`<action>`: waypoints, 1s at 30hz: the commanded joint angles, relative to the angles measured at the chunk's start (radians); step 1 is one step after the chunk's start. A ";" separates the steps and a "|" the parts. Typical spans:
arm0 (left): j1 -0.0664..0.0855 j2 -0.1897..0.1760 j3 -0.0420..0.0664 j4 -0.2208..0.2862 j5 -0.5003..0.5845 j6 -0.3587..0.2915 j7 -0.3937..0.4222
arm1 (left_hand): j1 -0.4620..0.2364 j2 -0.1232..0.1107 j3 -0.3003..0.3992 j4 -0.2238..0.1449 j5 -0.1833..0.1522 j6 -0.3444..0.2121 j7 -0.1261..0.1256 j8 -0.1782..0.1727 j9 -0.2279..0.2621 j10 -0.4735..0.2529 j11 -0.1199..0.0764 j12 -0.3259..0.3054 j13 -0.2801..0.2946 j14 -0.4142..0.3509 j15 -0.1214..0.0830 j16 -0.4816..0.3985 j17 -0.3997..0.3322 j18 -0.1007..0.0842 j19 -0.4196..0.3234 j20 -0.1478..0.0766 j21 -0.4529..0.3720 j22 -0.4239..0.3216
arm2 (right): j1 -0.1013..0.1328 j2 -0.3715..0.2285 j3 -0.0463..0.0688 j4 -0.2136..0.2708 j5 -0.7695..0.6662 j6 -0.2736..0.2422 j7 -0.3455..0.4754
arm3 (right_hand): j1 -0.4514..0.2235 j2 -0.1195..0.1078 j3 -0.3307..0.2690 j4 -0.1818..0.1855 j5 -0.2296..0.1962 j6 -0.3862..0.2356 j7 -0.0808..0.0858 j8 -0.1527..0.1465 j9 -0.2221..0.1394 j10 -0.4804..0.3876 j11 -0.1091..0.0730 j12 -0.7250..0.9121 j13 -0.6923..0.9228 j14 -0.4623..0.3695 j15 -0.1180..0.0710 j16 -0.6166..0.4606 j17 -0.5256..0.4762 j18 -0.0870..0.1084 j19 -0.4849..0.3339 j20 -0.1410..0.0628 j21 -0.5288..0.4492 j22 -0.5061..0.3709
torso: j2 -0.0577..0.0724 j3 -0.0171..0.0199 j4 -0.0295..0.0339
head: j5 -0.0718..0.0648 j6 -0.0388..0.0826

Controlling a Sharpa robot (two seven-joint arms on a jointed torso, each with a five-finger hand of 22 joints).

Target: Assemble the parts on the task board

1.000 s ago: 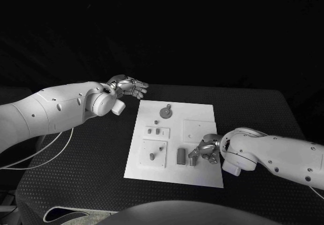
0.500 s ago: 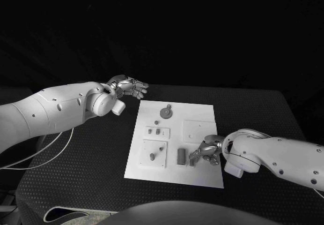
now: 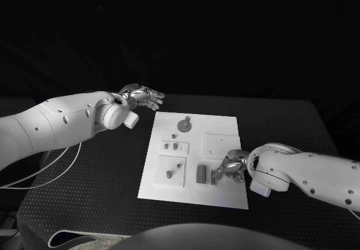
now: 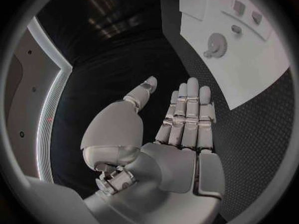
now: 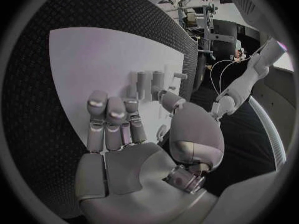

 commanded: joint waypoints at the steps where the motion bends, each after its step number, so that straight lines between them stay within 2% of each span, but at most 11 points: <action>1: 0.001 0.001 0.000 0.002 -0.003 0.012 0.006 | -0.008 0.001 -0.001 0.005 0.000 -0.008 -0.003 0.005 -0.001 0.006 -0.001 0.002 -0.001 0.010 0.000 -0.005 0.002 0.018 0.009 0.000 -0.006 0.001 | -0.001 0.006 0.000 0.001 -0.051 0.030 0.009 | 0.029 0.007 -0.003 -0.021 -0.006 -0.002 -0.001 0.007 0.003 -0.001 -0.009 0.000 0.001 0.001 -0.010 -0.002 0.002 0.043 0.000 -0.009 0.005 0.000 | 0.000 0.0001 0.0003 | -0.001 -0.002; 4: 0.001 0.001 0.000 0.002 -0.003 0.013 0.006 | -0.008 0.001 -0.001 0.005 0.000 -0.008 -0.003 0.005 -0.001 0.006 -0.001 0.002 -0.001 0.010 0.000 -0.005 0.002 0.018 0.009 0.000 -0.006 0.002 | -0.001 0.011 0.000 -0.004 -0.051 0.031 0.000 | 0.053 0.019 -0.017 -0.041 -0.006 -0.001 -0.002 0.012 0.006 0.001 -0.009 0.000 0.001 0.001 -0.010 -0.001 0.003 0.043 0.000 -0.008 0.008 0.001 | 0.000 -0.0001 0.0006 | -0.002 -0.002; 9: 0.001 0.001 0.000 0.002 -0.003 0.013 0.006 | -0.008 0.001 -0.001 0.005 0.000 -0.008 -0.003 0.005 -0.001 0.006 -0.001 0.002 -0.001 0.010 0.000 -0.005 0.002 0.018 0.009 0.000 -0.006 0.002 | -0.002 0.017 -0.001 -0.014 -0.046 0.041 -0.006 | 0.057 0.032 -0.032 -0.047 -0.006 0.002 -0.003 0.015 0.008 0.003 -0.010 0.000 0.001 0.002 -0.010 0.000 0.004 0.043 -0.001 -0.006 0.008 0.001 | 0.000 0.0001 -0.0002 | -0.002 -0.003; 21: 0.001 0.002 0.000 0.002 -0.003 0.013 0.005 | -0.008 0.001 -0.001 0.005 0.000 -0.008 -0.003 0.005 -0.001 0.006 -0.001 0.002 -0.001 0.010 0.000 -0.006 0.003 0.018 0.009 0.000 -0.006 0.002 | -0.021 0.031 -0.001 -0.023 -0.040 0.048 -0.014 | 0.052 0.032 -0.042 -0.046 -0.006 0.003 -0.003 0.017 0.008 0.004 -0.010 0.000 0.001 0.003 -0.010 0.000 0.004 0.043 -0.002 -0.005 0.009 0.001 | 0.000 0.0002 0.0008 | -0.003 -0.005; 24: 0.001 0.002 0.000 0.002 -0.003 0.014 0.005 | -0.008 0.001 -0.001 0.005 0.000 -0.008 -0.003 0.005 -0.001 0.006 -0.001 0.002 -0.001 0.010 0.000 -0.006 0.003 0.018 0.009 0.000 -0.007 0.002 | -0.027 0.033 -0.001 -0.023 -0.041 0.052 -0.015 | 0.057 0.037 -0.043 -0.050 -0.006 0.005 -0.004 0.018 0.009 0.006 -0.011 0.000 0.000 0.004 -0.010 0.001 0.005 0.043 -0.002 -0.005 0.010 0.001 | 0.000 -0.0004 0.0009 | -0.003 -0.005; 30: 0.001 0.001 0.000 0.002 -0.003 0.014 0.005 | -0.008 0.001 -0.001 0.005 0.000 -0.008 -0.003 0.005 -0.001 0.006 -0.001 0.002 -0.001 0.010 0.000 -0.006 0.003 0.018 0.009 0.000 -0.007 0.002 | -0.033 0.038 -0.001 -0.028 -0.051 0.046 -0.018 | 0.063 0.042 -0.047 -0.057 -0.006 0.008 -0.006 0.021 0.009 0.008 -0.012 0.000 0.000 0.005 -0.011 0.002 0.005 0.043 -0.002 -0.004 0.011 0.001 | 0.000 0.0006 0.0000 | -0.001 -0.007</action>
